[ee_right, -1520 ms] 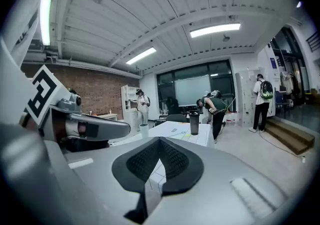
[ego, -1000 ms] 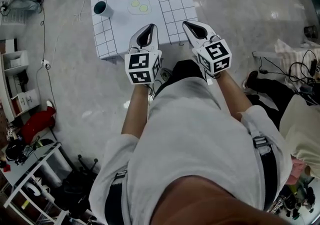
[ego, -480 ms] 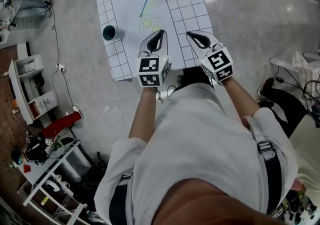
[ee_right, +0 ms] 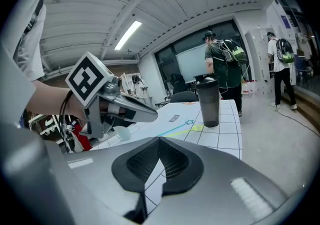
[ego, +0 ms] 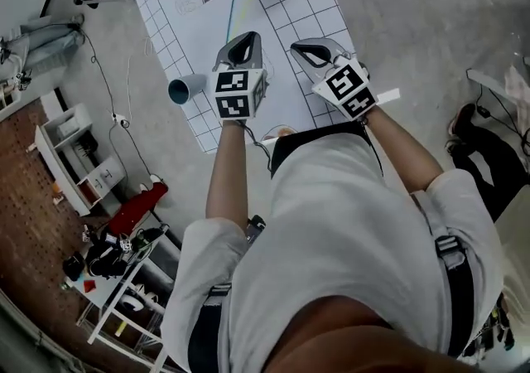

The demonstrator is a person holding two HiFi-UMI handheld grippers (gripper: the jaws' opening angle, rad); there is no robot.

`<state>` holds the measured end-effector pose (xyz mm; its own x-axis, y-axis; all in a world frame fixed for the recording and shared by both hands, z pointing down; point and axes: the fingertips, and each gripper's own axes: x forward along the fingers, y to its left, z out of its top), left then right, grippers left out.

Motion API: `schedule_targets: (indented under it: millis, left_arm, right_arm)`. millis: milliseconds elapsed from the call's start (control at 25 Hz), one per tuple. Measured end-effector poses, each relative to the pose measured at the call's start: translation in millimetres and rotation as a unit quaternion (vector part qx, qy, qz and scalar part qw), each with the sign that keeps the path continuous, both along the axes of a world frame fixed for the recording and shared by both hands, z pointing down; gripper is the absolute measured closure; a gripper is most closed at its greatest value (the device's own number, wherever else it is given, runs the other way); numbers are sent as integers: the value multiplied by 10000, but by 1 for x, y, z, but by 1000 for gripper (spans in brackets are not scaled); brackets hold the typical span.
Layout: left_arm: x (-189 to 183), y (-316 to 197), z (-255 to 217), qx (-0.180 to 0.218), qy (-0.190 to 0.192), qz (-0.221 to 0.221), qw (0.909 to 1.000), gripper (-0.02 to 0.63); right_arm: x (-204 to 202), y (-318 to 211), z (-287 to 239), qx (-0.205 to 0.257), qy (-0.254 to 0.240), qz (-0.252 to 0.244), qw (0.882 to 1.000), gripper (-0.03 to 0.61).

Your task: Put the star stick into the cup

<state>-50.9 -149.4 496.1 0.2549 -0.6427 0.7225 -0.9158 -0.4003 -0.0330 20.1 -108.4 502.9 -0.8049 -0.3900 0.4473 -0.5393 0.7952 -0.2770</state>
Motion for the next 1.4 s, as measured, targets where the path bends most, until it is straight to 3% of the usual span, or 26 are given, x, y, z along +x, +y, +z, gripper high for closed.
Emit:
schedule_targets:
  millis: [240,480,560,720,880,1080,1200,1400]
  left_arm:
    - [-21,-49,43,-498,-400,310,9975,611]
    - [-34,-86,88,-1212,-546,624,9892,609]
    - [-38,-99,104,-1487,-679,805,9832,535]
    - [-43,-111,133,-1903,-1150,1265,9667,513]
    - [-45,-115,151,-2290,-1377,1488,9521,514]
    - [-42,-110,155,-2780,-1517,1688,9334,562]
    - [-39,-107,156,-2777,-1512,1673,9338,590]
    - [-39,-104,145,-2352,-1381,1552,9495,595]
  right_arm:
    - [-1,-32,17,-113,144,-137,9997,578]
    - [20,-44,33,-450,312,197,9983,578]
    - [26,-46,40,-585,342,307,9972,578]
    - [39,-46,49,-775,417,529,9947,578]
    - [50,-50,51,-844,489,713,9927,578]
    - [53,-55,53,-868,513,811,9916,578]
    - [51,-53,55,-875,533,775,9917,578]
    - [41,-50,43,-675,545,669,9940,578]
